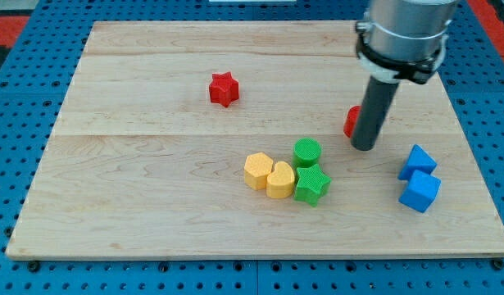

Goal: Place the red circle above the green circle

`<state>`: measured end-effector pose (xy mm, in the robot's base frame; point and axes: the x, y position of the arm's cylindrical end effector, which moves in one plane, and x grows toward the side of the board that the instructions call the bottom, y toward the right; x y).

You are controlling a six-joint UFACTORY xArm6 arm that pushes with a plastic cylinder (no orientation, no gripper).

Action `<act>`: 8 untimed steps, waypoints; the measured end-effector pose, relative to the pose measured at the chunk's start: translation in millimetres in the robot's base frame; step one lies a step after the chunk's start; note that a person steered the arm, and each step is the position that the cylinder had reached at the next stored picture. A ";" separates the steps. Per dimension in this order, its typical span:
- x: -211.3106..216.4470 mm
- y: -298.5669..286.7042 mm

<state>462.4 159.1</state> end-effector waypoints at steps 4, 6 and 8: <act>6.9 -34.5; -42.4 -2.6; -64.4 -60.1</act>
<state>398.0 99.0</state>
